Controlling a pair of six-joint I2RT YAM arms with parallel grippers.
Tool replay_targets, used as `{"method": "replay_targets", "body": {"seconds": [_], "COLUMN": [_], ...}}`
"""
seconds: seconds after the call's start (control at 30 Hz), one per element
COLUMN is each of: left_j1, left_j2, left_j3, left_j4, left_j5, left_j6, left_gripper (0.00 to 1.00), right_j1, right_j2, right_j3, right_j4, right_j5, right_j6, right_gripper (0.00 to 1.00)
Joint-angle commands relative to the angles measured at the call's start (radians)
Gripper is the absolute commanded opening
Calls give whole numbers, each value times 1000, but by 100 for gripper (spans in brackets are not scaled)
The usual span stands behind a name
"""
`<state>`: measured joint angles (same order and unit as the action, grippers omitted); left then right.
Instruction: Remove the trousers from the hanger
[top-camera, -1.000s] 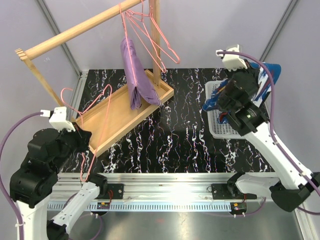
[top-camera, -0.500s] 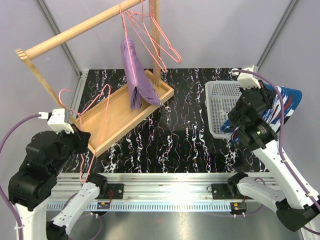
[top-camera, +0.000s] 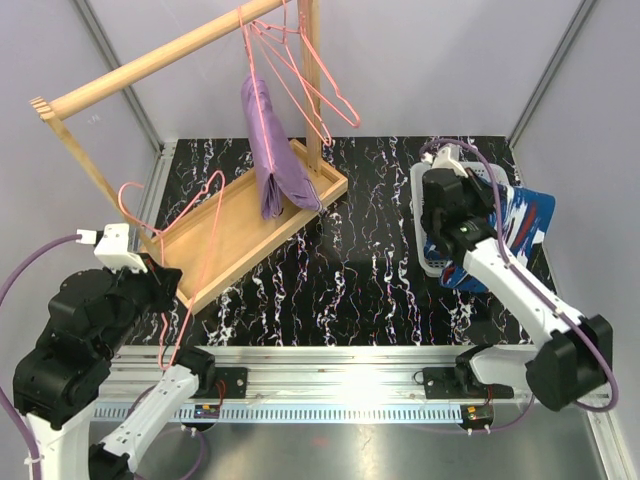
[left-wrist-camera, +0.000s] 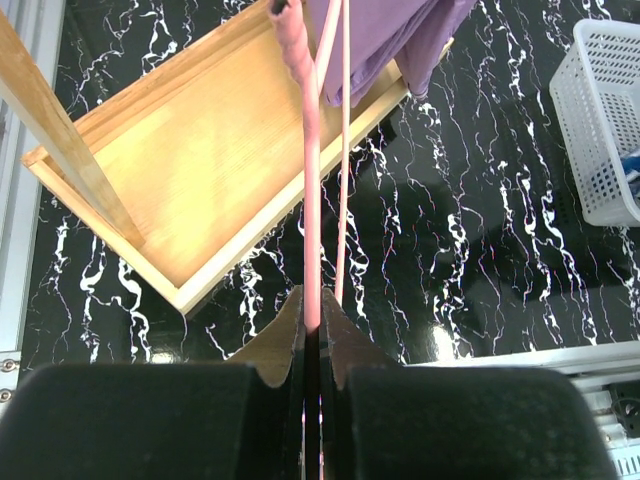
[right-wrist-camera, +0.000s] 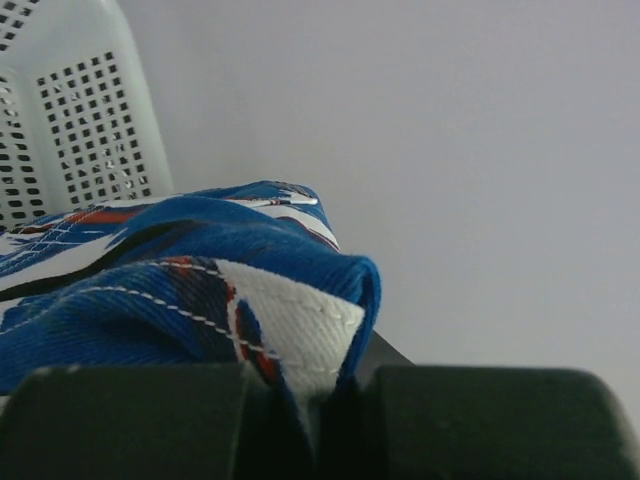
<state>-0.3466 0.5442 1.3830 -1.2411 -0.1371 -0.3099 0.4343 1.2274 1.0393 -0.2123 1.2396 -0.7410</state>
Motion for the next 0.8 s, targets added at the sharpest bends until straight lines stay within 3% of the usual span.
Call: {"method": "replay_targets", "body": {"seconds": [0.0,0.6,0.67,0.77], "left_j1": [-9,-11,-11,-11], "left_j2": [-12,-1,2,11], "left_j3": [-9,27,31,40], "left_j4": [29,6,3,0], "left_j5": [-21,-35,-41,-53], "left_j6": [14,6,5,5], "left_gripper": [0,0,0,0], "right_j1": [-9,-57,-66,-77], "right_j2": [73,716,779,833], "right_j3": [77,381,434,529], "right_j4": [79,137,91,-47], "right_j5": [-3,-86,-85,-100], "right_j6": [49,29,61,234], "right_gripper": [0,0,0,0]}}
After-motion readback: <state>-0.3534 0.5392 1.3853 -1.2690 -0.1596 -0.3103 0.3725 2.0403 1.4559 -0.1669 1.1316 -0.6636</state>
